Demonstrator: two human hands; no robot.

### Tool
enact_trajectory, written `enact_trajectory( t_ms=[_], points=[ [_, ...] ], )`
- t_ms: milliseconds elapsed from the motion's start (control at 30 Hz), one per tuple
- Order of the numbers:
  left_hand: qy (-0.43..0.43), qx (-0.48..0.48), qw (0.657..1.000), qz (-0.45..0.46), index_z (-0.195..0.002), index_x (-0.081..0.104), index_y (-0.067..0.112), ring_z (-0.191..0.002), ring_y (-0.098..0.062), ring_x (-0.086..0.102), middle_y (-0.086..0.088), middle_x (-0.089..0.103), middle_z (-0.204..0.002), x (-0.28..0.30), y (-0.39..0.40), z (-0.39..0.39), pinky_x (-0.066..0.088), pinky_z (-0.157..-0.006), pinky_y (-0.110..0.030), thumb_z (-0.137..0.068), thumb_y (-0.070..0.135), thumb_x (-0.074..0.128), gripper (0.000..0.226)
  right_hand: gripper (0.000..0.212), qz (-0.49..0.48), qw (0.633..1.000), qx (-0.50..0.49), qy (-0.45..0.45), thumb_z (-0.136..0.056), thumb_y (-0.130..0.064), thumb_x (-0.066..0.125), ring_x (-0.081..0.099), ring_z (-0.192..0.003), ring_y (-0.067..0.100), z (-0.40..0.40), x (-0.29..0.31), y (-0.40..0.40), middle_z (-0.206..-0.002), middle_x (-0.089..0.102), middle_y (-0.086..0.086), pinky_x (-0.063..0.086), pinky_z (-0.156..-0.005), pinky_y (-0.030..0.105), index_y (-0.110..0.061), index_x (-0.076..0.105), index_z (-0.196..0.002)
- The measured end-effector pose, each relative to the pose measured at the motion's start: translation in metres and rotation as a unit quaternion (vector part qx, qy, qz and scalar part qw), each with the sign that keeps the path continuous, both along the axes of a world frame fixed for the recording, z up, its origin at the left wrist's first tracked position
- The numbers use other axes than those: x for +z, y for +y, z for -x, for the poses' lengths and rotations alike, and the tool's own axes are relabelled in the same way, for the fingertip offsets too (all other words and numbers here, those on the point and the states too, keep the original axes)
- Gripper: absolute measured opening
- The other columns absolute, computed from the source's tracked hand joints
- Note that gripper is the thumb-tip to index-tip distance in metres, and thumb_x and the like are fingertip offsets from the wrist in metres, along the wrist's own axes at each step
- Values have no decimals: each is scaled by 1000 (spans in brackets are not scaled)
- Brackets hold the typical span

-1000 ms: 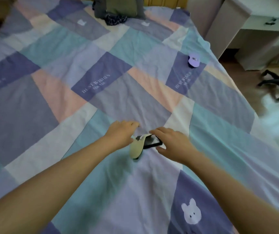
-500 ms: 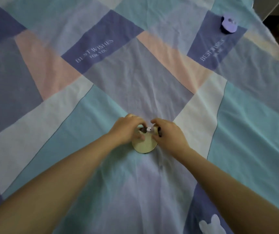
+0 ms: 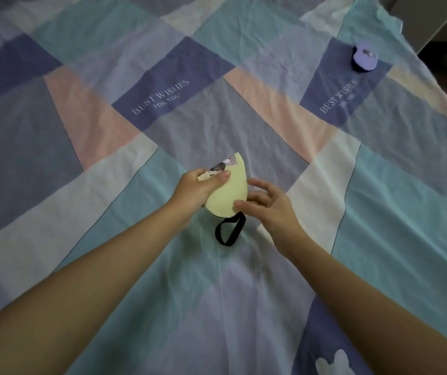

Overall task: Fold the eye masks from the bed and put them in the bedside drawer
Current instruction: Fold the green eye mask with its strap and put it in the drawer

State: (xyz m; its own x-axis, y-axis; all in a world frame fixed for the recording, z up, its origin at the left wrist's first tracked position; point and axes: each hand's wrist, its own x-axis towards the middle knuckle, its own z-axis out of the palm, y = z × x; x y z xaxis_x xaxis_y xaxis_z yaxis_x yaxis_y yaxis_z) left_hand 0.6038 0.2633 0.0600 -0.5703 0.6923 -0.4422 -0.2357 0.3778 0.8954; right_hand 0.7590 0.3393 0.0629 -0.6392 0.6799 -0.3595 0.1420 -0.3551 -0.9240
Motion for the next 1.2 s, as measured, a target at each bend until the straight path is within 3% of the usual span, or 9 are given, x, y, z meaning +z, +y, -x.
enact_trajectory(
  t_ms=[200, 367, 500, 733, 867, 933, 1000, 1067, 1200],
  points=[
    [-138, -1, 988, -64, -115, 63, 10, -90, -20, 68, -7, 71, -102, 3, -13, -3, 56, -78, -32, -80, 21, 73, 38, 13, 14, 999, -24, 26, -91, -8, 59, 70, -74, 18, 18, 3, -16, -86, 73, 8, 58, -62, 30, -8, 61, -104],
    [-48, 19, 997, -57, -97, 68, 10, -77, -14, 70, -4, 73, -89, 2, -21, 2, 57, -69, -25, -74, 10, 78, 26, 7, -67, 997, -49, -4, -94, -15, 57, 57, -43, 9, 22, 1, -22, -70, 68, 0, 46, -39, 21, -12, 57, -100],
    [-67, 79, 994, -41, -96, 70, 3, -77, -17, 71, -9, 74, -89, 0, -23, 6, 58, -65, -24, -72, 12, 81, 28, 23, 7, 999, -31, -9, -88, -19, 66, 58, -47, 13, 22, -1, -24, -69, 69, 4, 49, -47, 22, -3, 63, -103],
    [-62, 195, 979, -24, -95, 57, 16, -85, -20, 61, -3, 63, -92, -9, -29, 36, 51, -66, -29, -81, 8, 68, 19, 31, 131, 989, 52, 37, -80, -35, 66, 53, -50, 16, 11, -3, -24, -45, 45, -2, 47, -68, 29, -17, 61, -55],
    [-20, 156, 987, 25, -81, 54, 16, -81, -24, 58, -7, 60, -87, -19, -37, 37, 48, -70, -32, -78, 2, 71, 22, 52, 337, 891, -88, 291, -83, -57, 55, 68, -94, 19, 14, 4, -11, -105, 72, 4, 50, -91, 38, -11, 69, -103],
    [-22, 136, 990, 17, -80, 54, 17, -75, -19, 61, -2, 61, -80, -19, -40, 35, 52, -61, -24, -77, 2, 72, 24, 60, 258, 939, -101, 205, -90, -62, 41, 59, -118, 16, 19, 4, -4, -132, 60, -6, 42, -100, 42, -21, 51, -132],
    [-30, 131, 991, 3, -80, 54, 18, -72, -15, 62, 0, 63, -80, -17, -41, 36, 52, -59, -23, -78, 4, 73, 24, 56, 13, 998, -14, -67, -96, -58, 28, 56, -115, 10, 21, 2, -7, -127, 59, -6, 39, -95, 33, -20, 51, -129],
    [-36, 151, 988, -12, -82, 54, 19, -73, -13, 62, 1, 63, -83, -13, -41, 40, 52, -62, -25, -80, 7, 72, 22, 60, -184, 945, 122, -241, -97, -56, 21, 56, -99, 13, 19, -3, -13, -112, 66, 6, 40, -88, 28, -13, 61, -109],
    [-6, 222, 975, -19, -80, 53, 19, -75, -16, 60, 1, 61, -80, -13, -42, 49, 53, -73, -32, -80, 7, 71, 22, 74, -5, 976, 176, -127, -93, -64, 23, 58, -60, 17, 11, -3, -18, -51, 54, -2, 46, -78, 25, -12, 71, -70]
  ],
)
